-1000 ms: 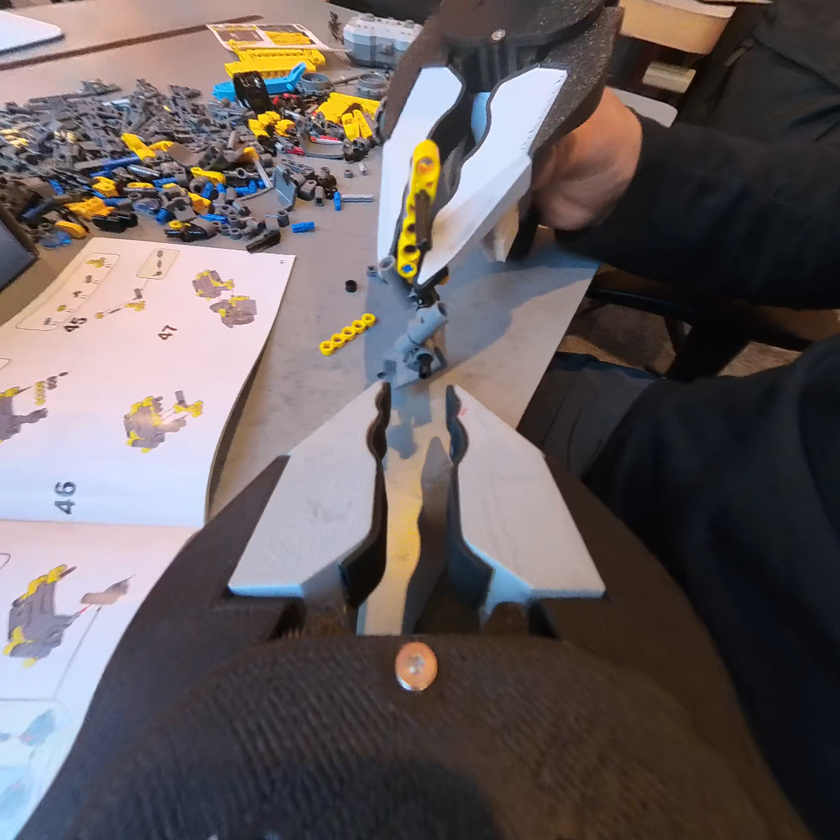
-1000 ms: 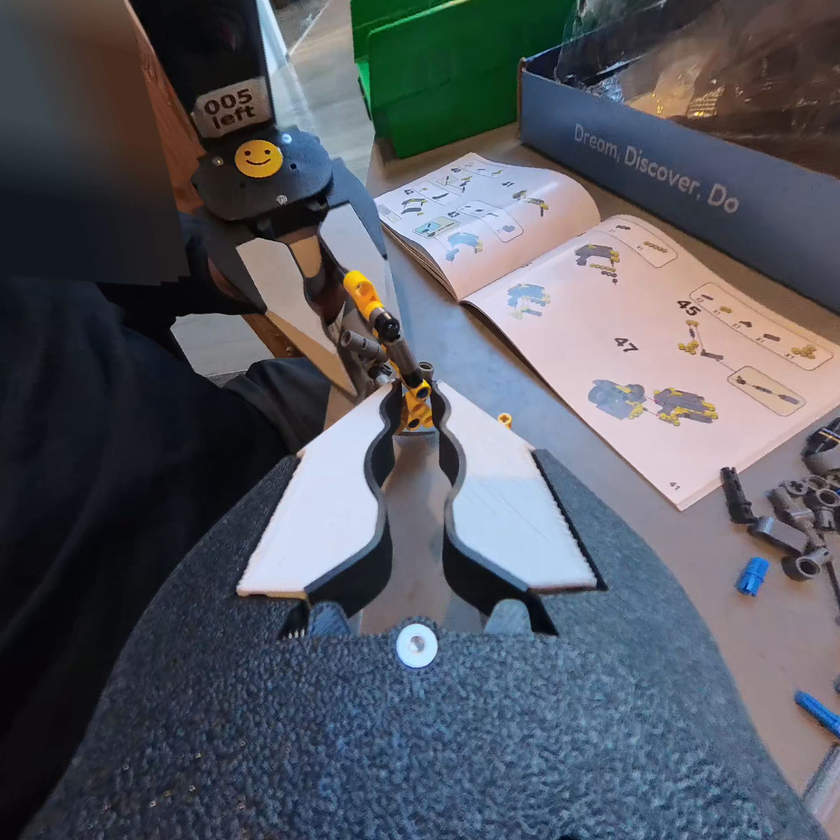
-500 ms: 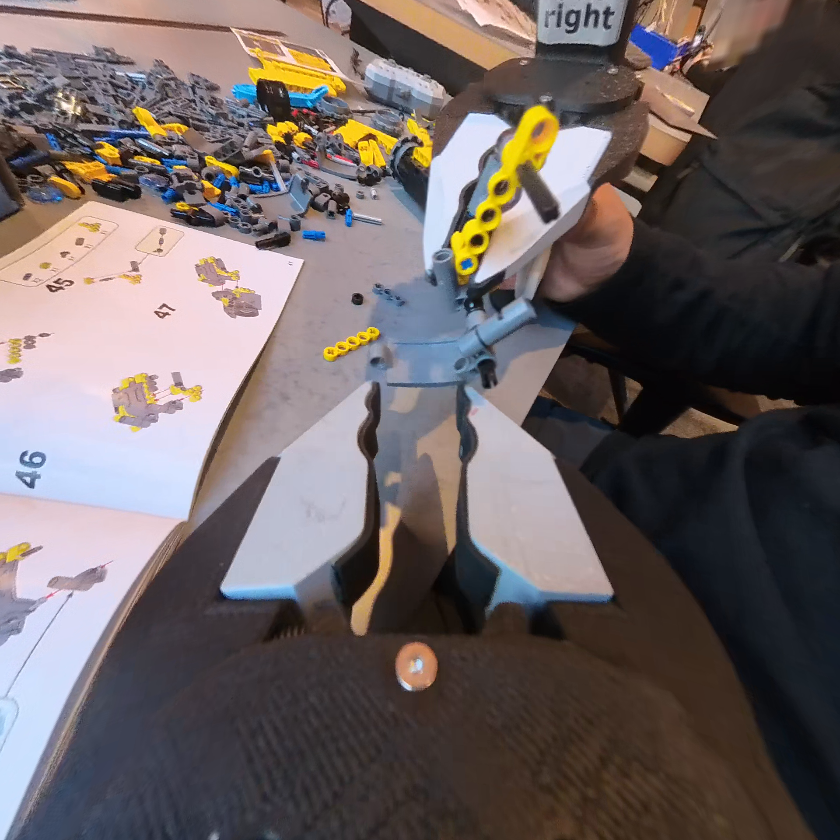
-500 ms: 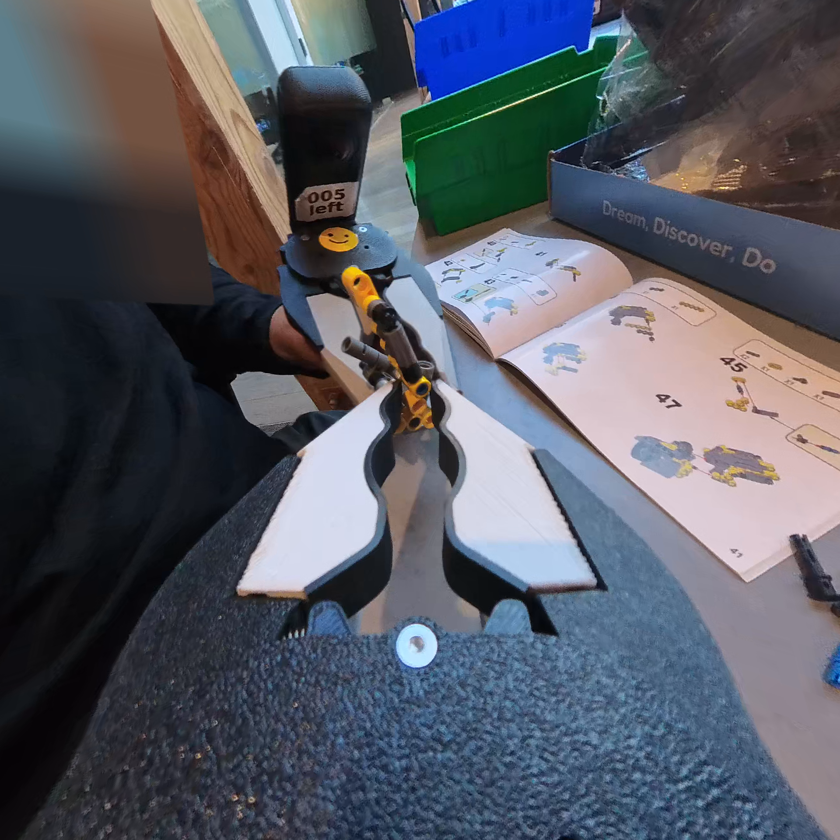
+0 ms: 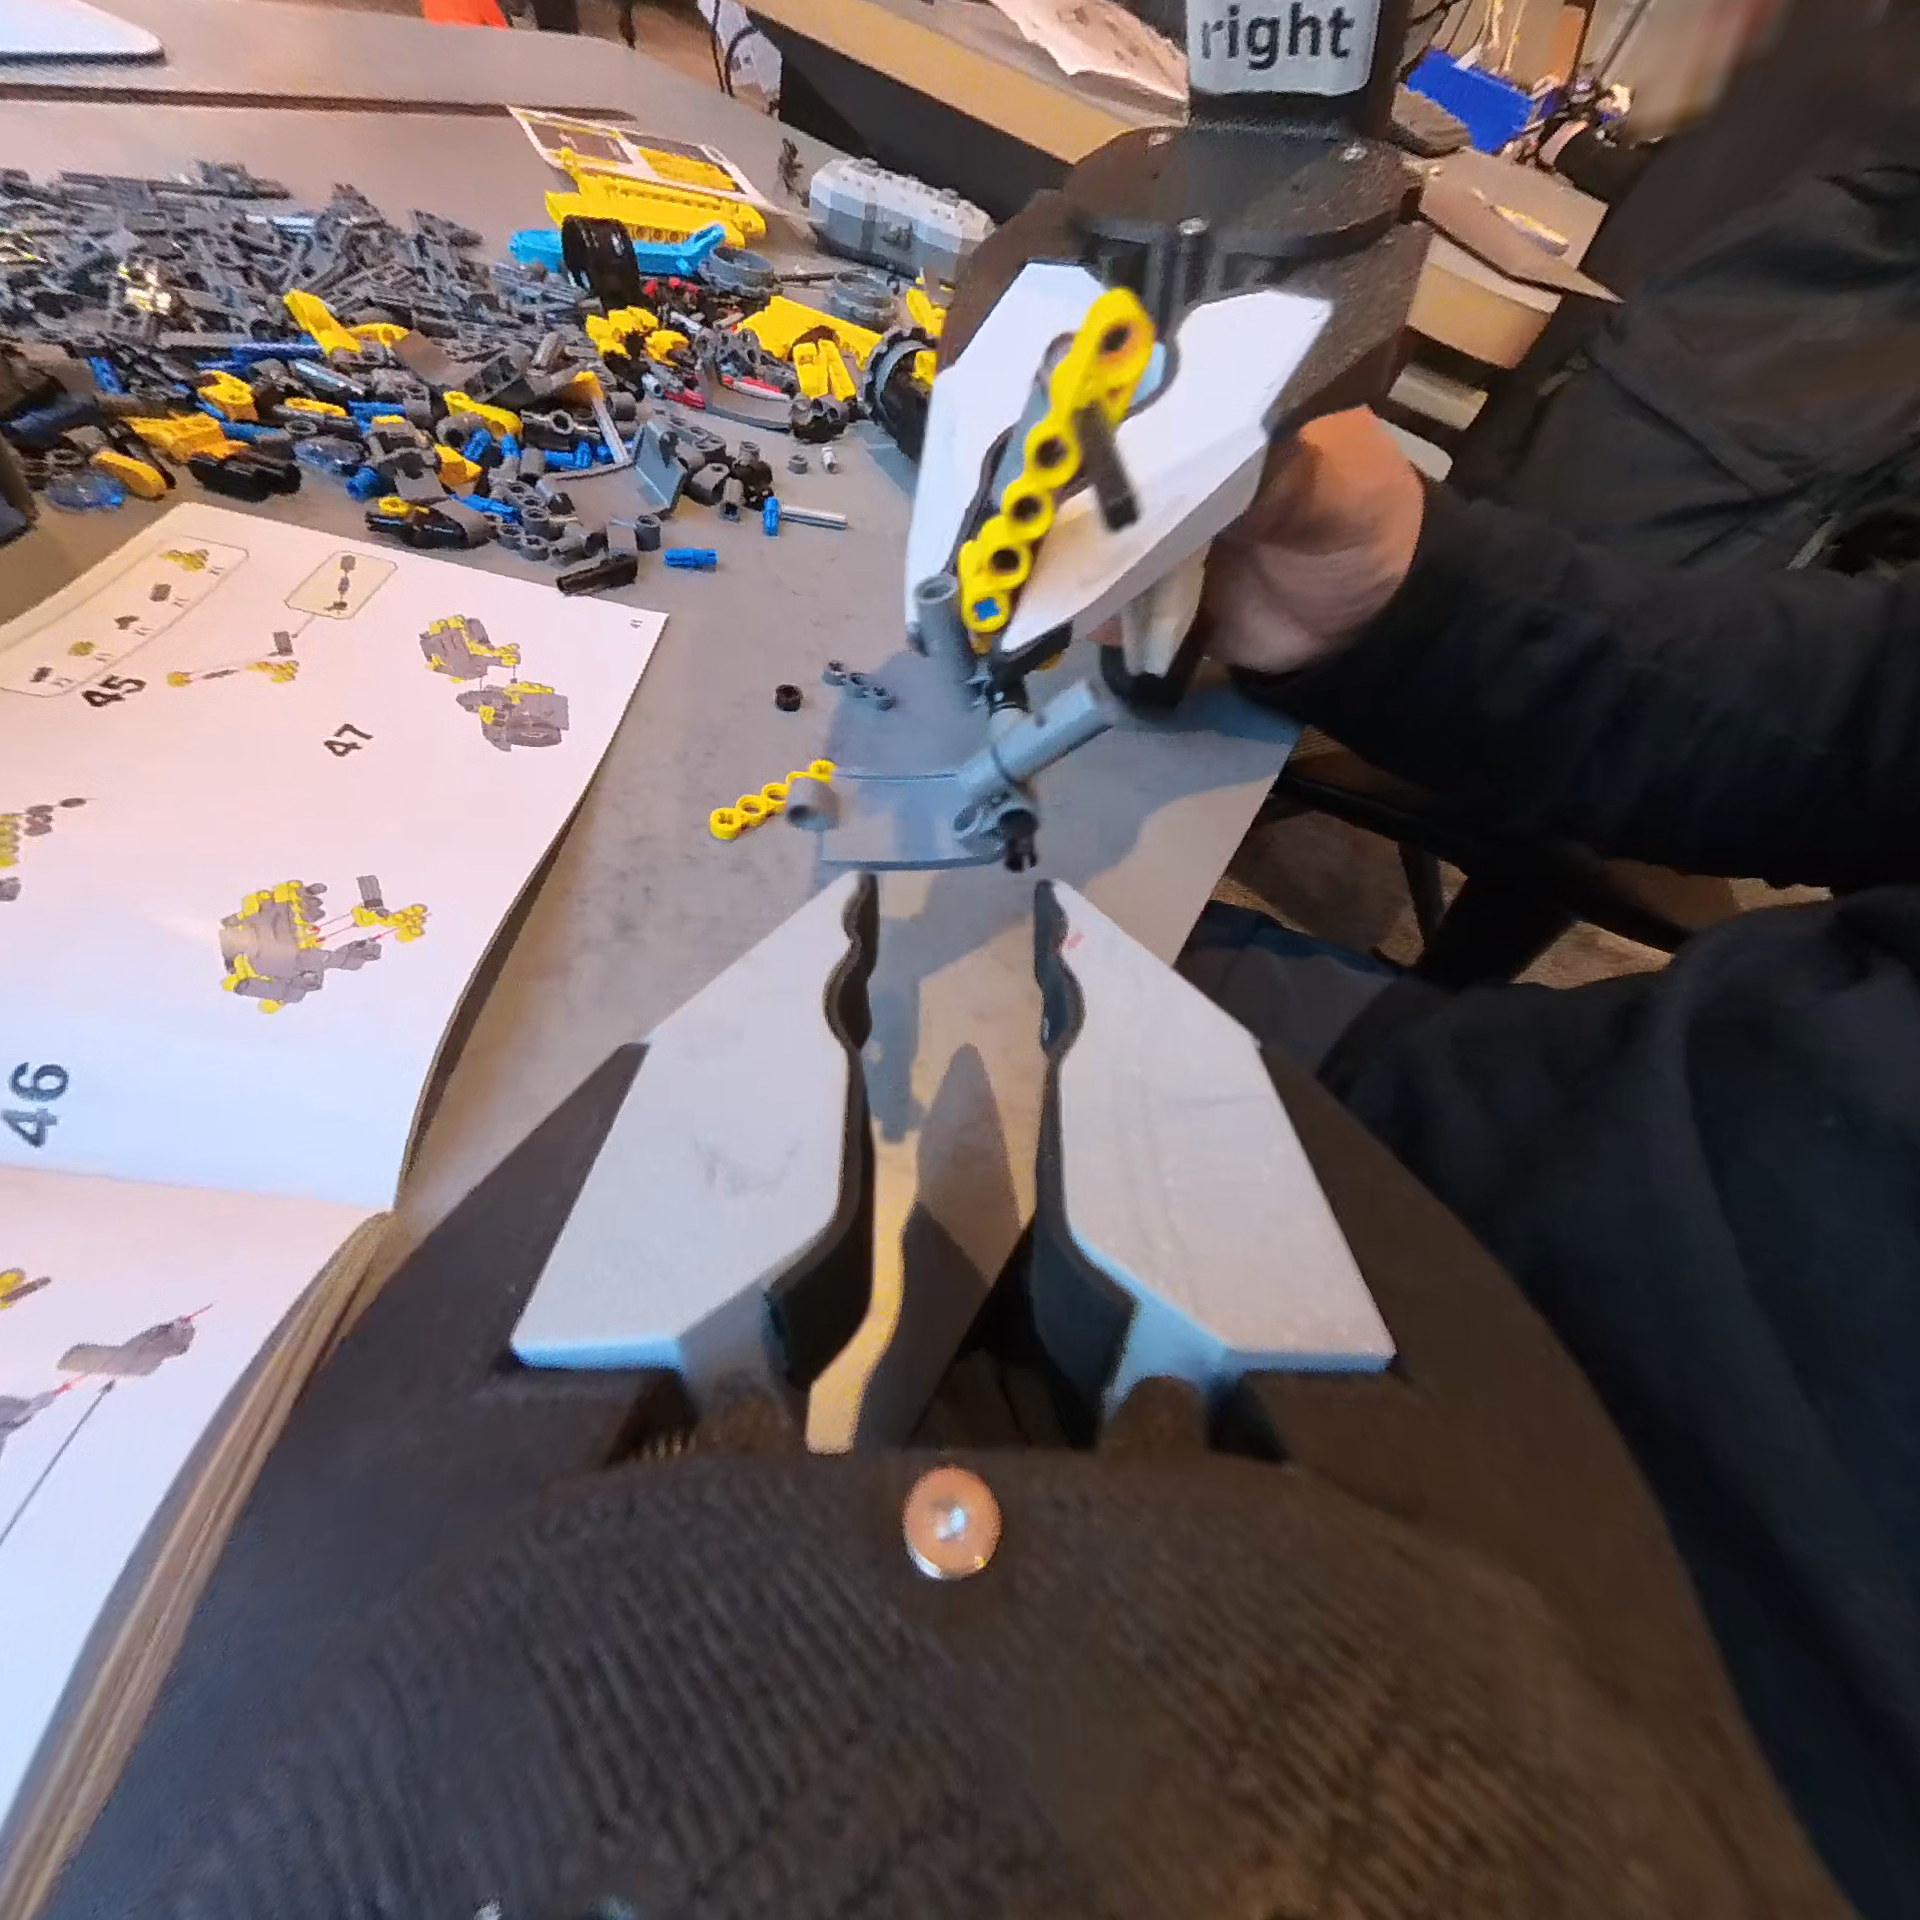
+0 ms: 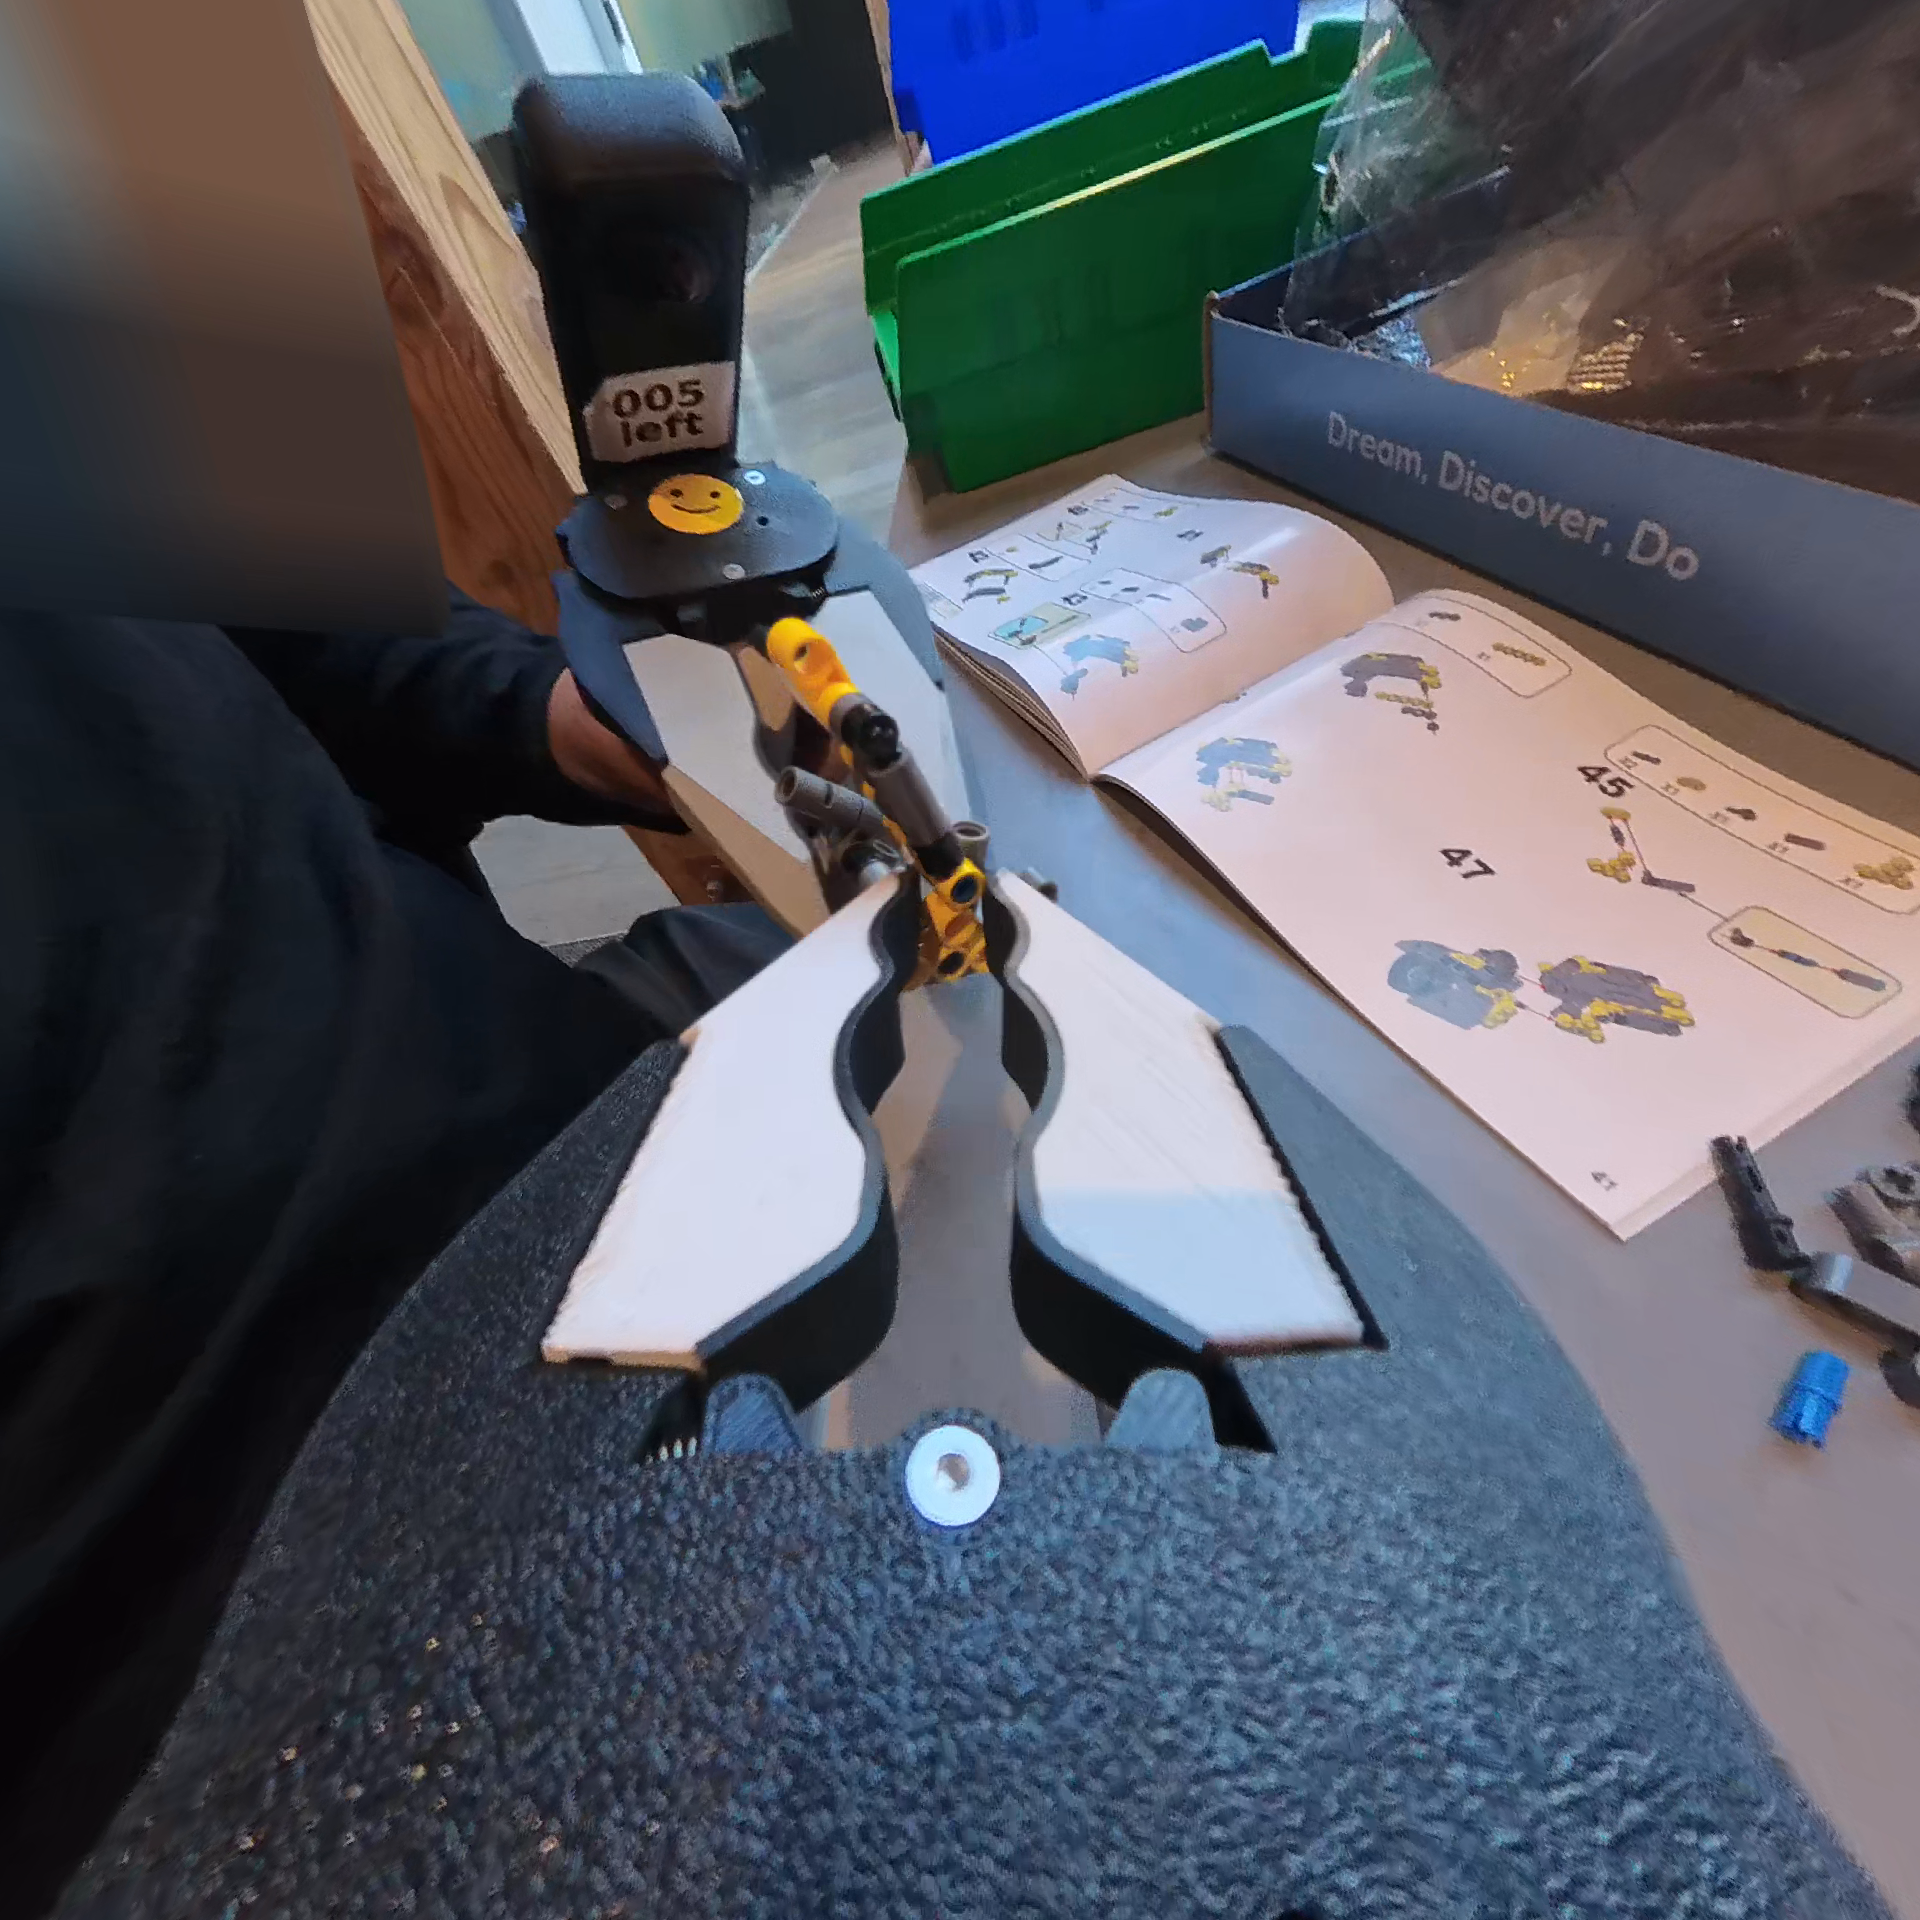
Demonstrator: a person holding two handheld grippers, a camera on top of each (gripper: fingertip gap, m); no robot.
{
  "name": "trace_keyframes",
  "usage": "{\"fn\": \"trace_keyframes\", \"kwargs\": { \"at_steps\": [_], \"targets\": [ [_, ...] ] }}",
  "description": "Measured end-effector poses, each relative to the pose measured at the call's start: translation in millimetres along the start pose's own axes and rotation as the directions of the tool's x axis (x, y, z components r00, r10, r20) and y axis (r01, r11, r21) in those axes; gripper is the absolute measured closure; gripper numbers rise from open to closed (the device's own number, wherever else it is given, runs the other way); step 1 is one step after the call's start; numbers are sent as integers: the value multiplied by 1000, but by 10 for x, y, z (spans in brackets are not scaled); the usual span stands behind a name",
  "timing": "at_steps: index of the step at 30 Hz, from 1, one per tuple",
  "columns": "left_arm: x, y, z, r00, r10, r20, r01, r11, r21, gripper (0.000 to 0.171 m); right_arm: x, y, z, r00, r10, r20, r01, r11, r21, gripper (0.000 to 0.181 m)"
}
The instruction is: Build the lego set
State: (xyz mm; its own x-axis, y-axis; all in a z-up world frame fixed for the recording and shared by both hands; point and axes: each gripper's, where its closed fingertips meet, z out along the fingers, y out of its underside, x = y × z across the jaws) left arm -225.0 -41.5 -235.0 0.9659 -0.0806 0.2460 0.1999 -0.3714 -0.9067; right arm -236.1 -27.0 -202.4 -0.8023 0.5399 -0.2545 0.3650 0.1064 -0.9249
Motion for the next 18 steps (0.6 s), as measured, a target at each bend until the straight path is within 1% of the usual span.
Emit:
{"fn": "trace_keyframes", "kwargs": {
  "at_steps": [5,8,14,18],
  "targets": [
    [25,47,35,1000,26,4,-26,999,-25,143,28,22,15,1000,12,2,-12,1000,-12,171],
    [17,64,34,1000,19,-1,-19,999,-32,142,81,38,44,999,36,-8,-37,999,-29,171],
    [-18,57,12,1000,-5,-6,5,1000,-22,144,201,114,86,985,174,-9,-175,982,-78,170],
    [-24,52,10,1000,-23,-13,22,1000,-17,146,202,145,91,979,204,0,-203,975,-92,170]
  ]
}}
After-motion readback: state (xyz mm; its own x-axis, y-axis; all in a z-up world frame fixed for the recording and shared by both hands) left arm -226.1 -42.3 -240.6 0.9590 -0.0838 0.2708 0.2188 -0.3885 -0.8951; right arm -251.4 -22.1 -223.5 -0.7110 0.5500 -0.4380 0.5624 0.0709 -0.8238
